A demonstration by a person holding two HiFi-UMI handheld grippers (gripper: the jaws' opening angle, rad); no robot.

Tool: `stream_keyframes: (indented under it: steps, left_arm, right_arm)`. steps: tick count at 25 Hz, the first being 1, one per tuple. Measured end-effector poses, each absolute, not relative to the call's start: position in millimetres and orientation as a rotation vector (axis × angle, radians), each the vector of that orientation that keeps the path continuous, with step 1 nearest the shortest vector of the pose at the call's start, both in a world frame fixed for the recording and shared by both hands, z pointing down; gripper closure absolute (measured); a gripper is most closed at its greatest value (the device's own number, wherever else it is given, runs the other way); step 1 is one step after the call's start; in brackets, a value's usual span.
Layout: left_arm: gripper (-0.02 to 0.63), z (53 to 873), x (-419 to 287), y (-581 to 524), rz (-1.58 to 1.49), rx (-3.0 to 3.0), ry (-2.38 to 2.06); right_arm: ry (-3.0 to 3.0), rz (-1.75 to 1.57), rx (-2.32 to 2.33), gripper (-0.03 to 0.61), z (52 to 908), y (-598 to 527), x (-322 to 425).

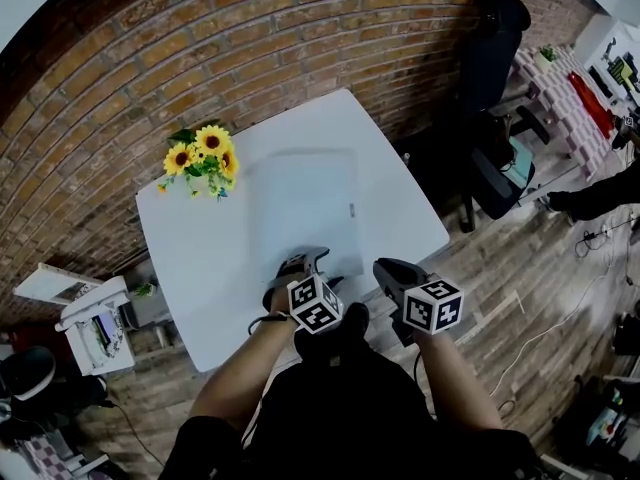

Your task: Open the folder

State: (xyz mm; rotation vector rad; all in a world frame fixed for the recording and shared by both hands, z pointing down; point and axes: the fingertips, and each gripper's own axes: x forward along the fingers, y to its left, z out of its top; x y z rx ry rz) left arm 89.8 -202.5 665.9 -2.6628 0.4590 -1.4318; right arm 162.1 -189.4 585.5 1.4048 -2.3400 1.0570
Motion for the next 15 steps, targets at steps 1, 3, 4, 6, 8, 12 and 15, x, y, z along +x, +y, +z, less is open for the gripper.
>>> stream_keyframes:
  steps: [1, 3, 4, 6, 8, 12, 15]
  left_arm:
    - [0.308, 665, 89, -203, -1.432, -2.661, 0.457]
    - [0.325, 665, 89, -202, -1.434, -2.662, 0.44]
    - [0.342, 664, 90, -200, -1.434, -2.663, 0.43]
    - [0.383, 661, 91, -197, -1.427, -2.67, 0.417]
    - [0.424, 656, 91, -196, -1.407, -2.68, 0.425]
    - [0.474, 646, 88, -200, -1.372, -2.699, 0.465]
    - [0.518, 639, 86, -203, -1.343, -2.718, 0.498]
  right_arm:
    - [-2.338, 1.056, 1.405, 0.523, 585, -190, 163]
    - [-2.336, 1.051, 1.405, 0.523, 584, -192, 165]
    - [-2.336, 1.049, 1.405, 0.523, 584, -193, 165]
    - [-2.334, 1.048, 1.399, 0.524, 584, -194, 166]
    - [-2.332, 1.047, 1.39, 0.523, 586, -195, 165]
    - [-2.316, 1.047, 1.372, 0.522, 597, -196, 165]
    - [-2.297, 1.041, 1.341, 0.509, 609, -197, 163]
